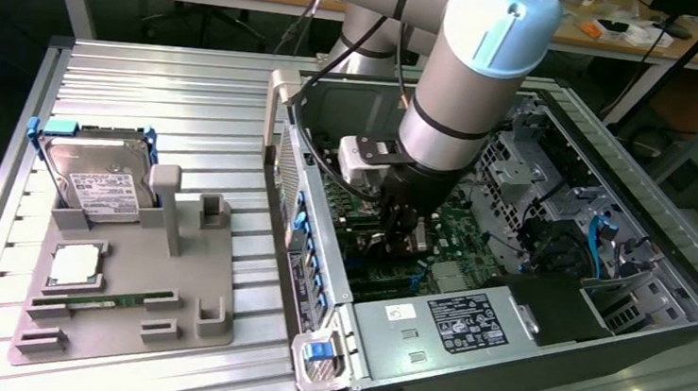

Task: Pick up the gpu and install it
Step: 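Insert the gpu into the slot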

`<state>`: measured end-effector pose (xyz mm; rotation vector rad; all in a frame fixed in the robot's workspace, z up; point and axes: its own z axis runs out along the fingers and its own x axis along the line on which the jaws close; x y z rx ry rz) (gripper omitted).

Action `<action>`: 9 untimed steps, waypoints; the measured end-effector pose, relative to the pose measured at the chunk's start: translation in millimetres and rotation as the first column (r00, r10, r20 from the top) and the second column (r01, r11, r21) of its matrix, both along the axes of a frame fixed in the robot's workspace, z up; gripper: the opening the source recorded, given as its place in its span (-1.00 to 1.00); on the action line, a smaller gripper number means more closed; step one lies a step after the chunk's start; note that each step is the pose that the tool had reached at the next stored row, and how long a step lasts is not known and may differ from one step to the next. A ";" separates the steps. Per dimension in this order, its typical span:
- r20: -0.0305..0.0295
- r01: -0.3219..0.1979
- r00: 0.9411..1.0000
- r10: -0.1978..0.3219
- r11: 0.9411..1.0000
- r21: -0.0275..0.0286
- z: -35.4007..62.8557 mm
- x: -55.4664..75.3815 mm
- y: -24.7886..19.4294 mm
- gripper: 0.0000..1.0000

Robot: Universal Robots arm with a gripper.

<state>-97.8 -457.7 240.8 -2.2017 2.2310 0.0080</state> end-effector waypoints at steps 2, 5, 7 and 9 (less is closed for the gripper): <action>0.000 0.000 1.000 0.000 1.000 0.000 -2.0 -0.1 0.0 -0.46; 0.000 0.000 1.000 0.000 1.000 0.000 -4.0 -0.1 0.0 -0.46; 0.000 0.001 1.000 -0.001 1.000 0.000 -5.0 -0.2 0.0 -0.46; 0.000 0.001 1.000 -0.001 1.000 0.000 -5.8 -0.3 0.0 -0.46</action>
